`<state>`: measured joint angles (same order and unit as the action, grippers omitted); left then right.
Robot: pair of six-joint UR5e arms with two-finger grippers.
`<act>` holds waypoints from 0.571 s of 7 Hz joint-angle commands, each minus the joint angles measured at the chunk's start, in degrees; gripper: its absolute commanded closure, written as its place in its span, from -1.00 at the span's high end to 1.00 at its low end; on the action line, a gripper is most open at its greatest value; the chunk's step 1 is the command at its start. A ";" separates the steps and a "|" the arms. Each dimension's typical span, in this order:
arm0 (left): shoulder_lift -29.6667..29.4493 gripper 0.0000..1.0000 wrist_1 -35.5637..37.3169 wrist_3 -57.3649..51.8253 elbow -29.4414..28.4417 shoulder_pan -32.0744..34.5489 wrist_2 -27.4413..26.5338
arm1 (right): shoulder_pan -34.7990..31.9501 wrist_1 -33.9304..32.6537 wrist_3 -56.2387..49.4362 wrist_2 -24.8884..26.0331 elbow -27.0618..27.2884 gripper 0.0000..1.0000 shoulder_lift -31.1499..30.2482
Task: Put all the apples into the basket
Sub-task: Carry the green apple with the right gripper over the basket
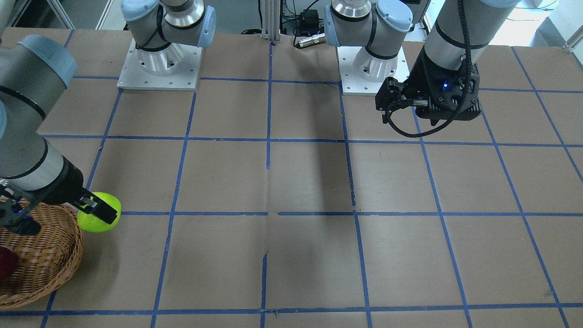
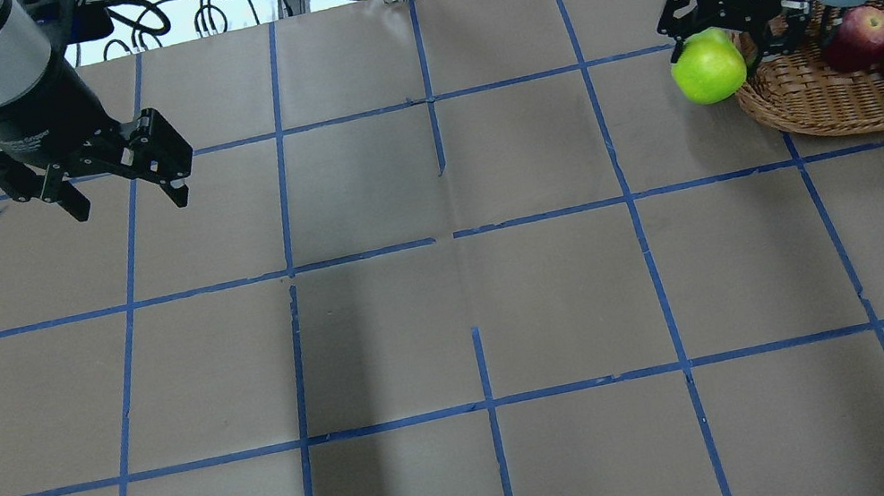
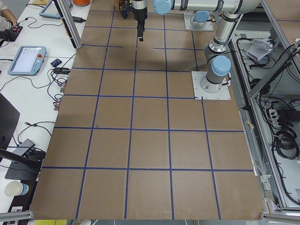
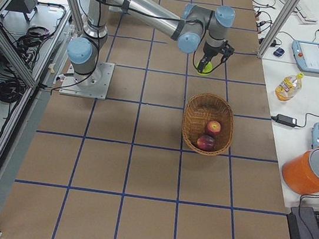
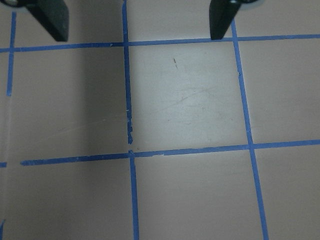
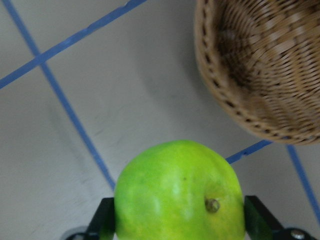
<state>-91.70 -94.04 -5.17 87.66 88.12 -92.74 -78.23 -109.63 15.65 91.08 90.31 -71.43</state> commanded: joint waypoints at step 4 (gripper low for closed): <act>0.03 1.00 0.00 -0.10 0.06 -0.05 -0.07 | 2.90 -14.99 -3.08 16.83 0.40 -1.00 9.63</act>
<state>-91.66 -94.04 -5.21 87.71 88.07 -92.74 -75.46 -122.72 12.27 105.34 90.74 -64.03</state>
